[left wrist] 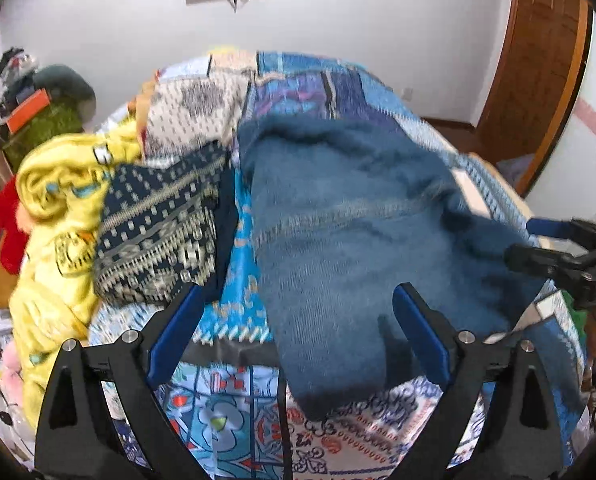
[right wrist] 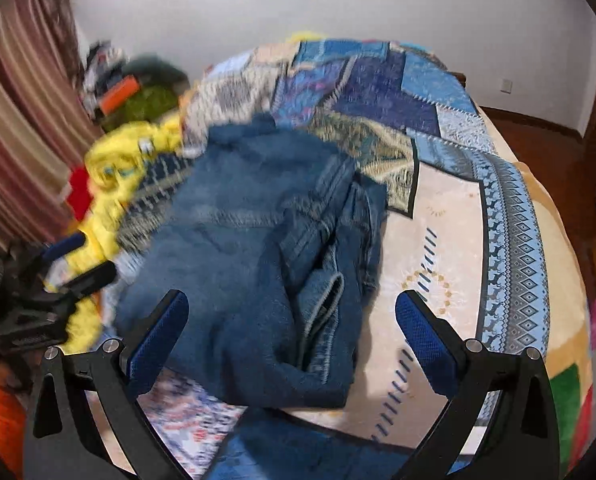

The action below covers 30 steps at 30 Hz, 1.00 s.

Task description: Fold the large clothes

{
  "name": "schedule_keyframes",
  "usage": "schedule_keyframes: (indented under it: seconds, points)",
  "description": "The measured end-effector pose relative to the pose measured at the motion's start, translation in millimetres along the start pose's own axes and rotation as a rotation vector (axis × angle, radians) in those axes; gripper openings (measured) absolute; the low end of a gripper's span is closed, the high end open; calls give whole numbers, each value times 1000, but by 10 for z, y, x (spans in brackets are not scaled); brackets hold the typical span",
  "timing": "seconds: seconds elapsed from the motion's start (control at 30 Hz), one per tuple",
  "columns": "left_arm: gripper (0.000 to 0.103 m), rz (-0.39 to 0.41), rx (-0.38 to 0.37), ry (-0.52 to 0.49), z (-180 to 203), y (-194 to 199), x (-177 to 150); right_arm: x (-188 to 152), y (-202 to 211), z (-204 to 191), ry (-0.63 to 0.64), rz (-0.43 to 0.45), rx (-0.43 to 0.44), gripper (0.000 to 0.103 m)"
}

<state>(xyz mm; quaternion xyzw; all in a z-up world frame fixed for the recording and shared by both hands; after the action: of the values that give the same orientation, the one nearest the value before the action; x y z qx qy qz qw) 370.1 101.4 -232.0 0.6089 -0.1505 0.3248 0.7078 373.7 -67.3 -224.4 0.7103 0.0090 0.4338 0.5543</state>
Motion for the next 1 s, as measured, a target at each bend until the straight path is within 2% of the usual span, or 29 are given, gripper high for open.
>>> schedule_keyframes:
  seconds: [0.1,0.17,0.23,0.37,0.5,0.57,0.67,0.87,1.0]
  points:
    - [95,-49,22,-28,-5,-130,-188,-208,-136,182,-6,-47,-37,103]
    - [96,-70,13,-20,-9,-200,-291,-378,-198,322,-53,-72,7,103]
    - [96,-83,-25,33,-32,-235,-366,-534,-255,410,-97,-93,59,103]
    - [96,-115,-57,101,-60,-244,-433,-635,-235,409,-116,-101,75,103]
    - [96,-114,-37,75,-70,-169,-356,-525,-128,343,-69,-110,18,103]
    - [96,-73,-2,43,-79,-83,-253,-445,-48,293,-18,-104,-27,103]
    - [96,-22,4,41,-109,25,-53,-337,44,265,27,-76,-54,103]
    - [96,45,-10,44,-159,91,387,-3,135,299,21,16,-17,103]
    - [96,19,-23,44,-186,-71,539,167,-37,321,1,15,39,103]
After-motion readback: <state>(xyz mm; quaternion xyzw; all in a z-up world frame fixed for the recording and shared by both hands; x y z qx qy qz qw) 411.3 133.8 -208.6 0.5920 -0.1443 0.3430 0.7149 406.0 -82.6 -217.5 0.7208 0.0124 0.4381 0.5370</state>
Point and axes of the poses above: each gripper's, at about its wrist camera, not at the fingertips, and y roughly against the way its jaws point, z to its right, x to its top, the point moved 6 cm from there along -y, roughly the way its jaws point, and after that the axes turned 15 degrees about y, right-handed, at the moved point
